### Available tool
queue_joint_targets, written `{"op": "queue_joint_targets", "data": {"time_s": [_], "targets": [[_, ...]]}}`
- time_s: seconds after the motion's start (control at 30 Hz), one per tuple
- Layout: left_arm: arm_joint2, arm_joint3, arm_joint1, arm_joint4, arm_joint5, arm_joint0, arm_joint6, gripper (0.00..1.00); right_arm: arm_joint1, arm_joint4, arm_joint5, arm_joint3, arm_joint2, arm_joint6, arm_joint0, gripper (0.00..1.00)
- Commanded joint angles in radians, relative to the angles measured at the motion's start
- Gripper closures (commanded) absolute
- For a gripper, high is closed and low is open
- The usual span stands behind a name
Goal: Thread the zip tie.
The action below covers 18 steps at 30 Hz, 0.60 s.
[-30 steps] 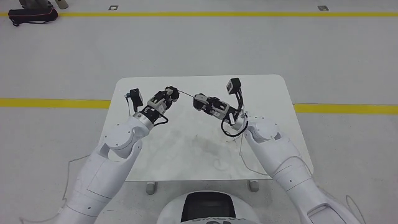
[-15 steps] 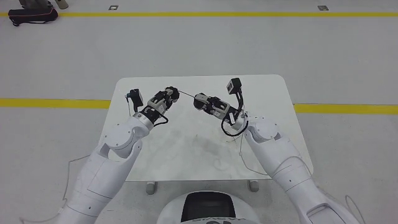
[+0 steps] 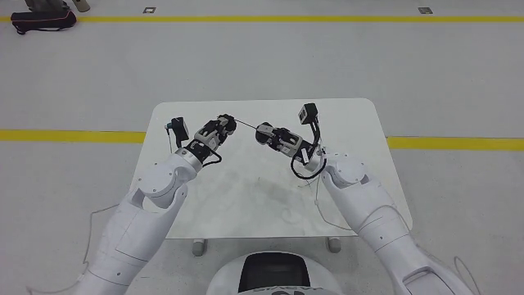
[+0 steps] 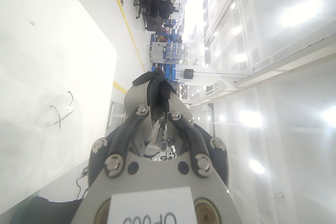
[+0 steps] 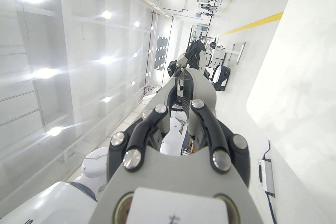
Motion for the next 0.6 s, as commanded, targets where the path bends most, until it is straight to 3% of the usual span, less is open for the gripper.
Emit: {"op": "queue_joint_targets", "data": {"time_s": [0.0,0.2,0.43,0.47,0.53,0.57], "targets": [[0.0,0.0,0.0,0.001,0.001,0.0,-0.001,1.0,0.0,-0.001,0.0,0.001,0.0,0.0,0.0,0.94],[-0.001,0.002,-0.002,0.003,0.003,0.0,-0.003,1.0,-0.002,-0.005,0.0,0.004,0.0,-0.002,0.001,1.0],[0.0,0.007,-0.005,0.006,0.001,-0.003,0.004,1.0,-0.003,-0.01,0.0,0.008,0.001,-0.004,0.002,1.0],[0.001,0.008,-0.005,0.007,0.001,-0.004,0.004,0.85,-0.003,-0.011,0.0,0.008,0.001,-0.005,0.003,1.0],[0.002,0.008,-0.006,0.007,0.002,-0.005,0.005,0.0,-0.003,-0.012,0.0,0.009,0.003,-0.004,0.003,1.0],[0.002,0.009,-0.006,0.007,0.002,-0.006,0.006,0.0,-0.003,-0.012,0.0,0.009,0.003,-0.003,0.004,1.0]]}}
